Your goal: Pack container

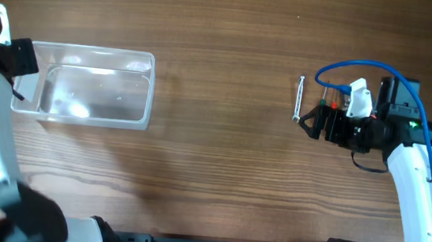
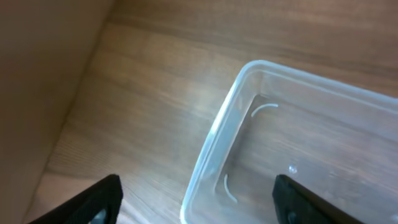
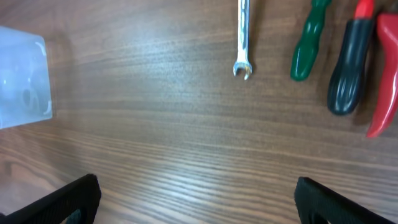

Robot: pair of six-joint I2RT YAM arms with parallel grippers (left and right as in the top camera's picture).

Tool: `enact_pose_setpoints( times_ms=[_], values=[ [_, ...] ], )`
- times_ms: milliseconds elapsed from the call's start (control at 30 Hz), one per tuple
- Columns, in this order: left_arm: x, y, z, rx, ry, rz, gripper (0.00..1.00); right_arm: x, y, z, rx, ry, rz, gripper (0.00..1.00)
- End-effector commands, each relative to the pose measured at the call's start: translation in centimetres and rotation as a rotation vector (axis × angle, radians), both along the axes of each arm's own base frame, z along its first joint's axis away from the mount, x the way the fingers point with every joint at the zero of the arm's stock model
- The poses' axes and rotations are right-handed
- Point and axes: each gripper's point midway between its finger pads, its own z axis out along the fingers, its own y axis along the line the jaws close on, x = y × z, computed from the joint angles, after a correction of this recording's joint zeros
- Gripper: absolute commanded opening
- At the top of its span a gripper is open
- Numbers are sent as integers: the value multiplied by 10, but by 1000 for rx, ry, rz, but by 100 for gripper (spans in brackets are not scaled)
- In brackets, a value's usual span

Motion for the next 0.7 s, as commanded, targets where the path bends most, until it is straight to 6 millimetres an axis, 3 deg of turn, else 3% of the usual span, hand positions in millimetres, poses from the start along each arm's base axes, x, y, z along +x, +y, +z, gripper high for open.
enact_pose_setpoints(
  times_ms=[0,67,267,500,667],
  values=[
    [19,2,-35,-65,49,-142,80,0,1,2,14,4,15,100],
    [21,3,-59,-66,128,-208,78,-5,2,1,17,27,14,100],
    [29,7,-107,-71,239,-304,77,-22,-2,-6,-14,107,7,100],
    [45,23,-116,-28,196,-315,74,-35,-13,-14,-82,171,-9,100],
    [48,18,-145,-134,180,-345,73,-35,-13,-14,-81,173,-11,100]
  ],
)
